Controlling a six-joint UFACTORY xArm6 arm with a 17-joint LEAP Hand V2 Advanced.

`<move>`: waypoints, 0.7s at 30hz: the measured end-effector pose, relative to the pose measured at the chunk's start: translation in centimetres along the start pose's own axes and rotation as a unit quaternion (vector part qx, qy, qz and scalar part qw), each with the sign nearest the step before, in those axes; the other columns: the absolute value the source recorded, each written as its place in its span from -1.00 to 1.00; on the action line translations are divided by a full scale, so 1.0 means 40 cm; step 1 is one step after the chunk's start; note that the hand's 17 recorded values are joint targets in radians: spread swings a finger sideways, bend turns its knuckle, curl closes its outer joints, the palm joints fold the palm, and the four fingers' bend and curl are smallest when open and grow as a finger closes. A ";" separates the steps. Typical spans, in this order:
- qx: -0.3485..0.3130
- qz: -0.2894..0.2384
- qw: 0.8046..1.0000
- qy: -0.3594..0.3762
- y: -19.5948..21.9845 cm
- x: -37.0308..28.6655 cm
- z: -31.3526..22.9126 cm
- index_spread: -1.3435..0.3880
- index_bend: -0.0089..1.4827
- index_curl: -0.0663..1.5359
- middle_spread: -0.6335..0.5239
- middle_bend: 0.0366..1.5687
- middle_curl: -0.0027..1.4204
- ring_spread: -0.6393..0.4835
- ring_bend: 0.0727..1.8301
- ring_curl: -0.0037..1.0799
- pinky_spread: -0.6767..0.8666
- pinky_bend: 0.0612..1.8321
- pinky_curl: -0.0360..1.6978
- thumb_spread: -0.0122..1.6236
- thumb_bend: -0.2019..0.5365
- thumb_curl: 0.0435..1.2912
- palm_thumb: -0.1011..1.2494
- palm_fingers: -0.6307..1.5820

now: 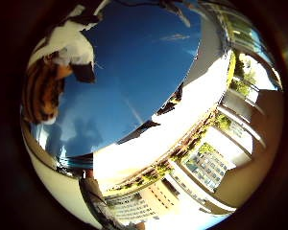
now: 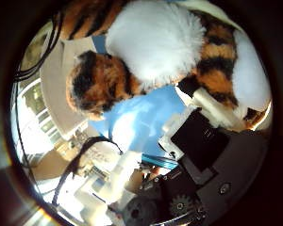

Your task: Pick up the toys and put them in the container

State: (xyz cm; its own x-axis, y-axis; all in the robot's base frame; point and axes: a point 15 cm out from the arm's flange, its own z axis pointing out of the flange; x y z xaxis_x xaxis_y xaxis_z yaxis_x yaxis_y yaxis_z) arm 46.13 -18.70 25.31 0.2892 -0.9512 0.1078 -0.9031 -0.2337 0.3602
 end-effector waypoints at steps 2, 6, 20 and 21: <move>0.009 -0.003 1.000 0.005 0.043 -0.015 -0.064 -0.37 0.22 -0.93 -0.45 0.37 0.63 -0.07 0.54 0.57 0.10 0.69 -0.17 0.37 -0.48 0.04 0.66 0.31; 0.028 -0.017 0.999 0.007 0.120 -0.072 -0.179 -0.42 0.34 -0.93 -0.45 0.40 0.68 -0.08 0.57 0.60 0.07 0.72 -0.12 0.37 -0.49 0.09 0.65 0.28; 0.107 -0.153 0.982 0.006 0.235 -0.510 -0.522 -0.49 0.59 -0.94 -0.45 0.48 0.76 -0.09 0.65 0.62 0.04 0.79 -0.01 0.36 -0.49 0.21 0.58 0.23; 0.113 -0.157 0.981 0.004 0.236 -0.541 -0.533 -0.49 0.61 -0.94 -0.45 0.49 0.77 -0.09 0.66 0.62 0.04 0.79 0.00 0.36 -0.49 0.22 0.58 0.23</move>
State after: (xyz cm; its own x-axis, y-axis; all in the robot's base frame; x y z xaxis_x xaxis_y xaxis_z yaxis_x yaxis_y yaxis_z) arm 38.10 3.96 46.13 0.5653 -0.8243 0.0318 -0.8166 -0.5538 0.1628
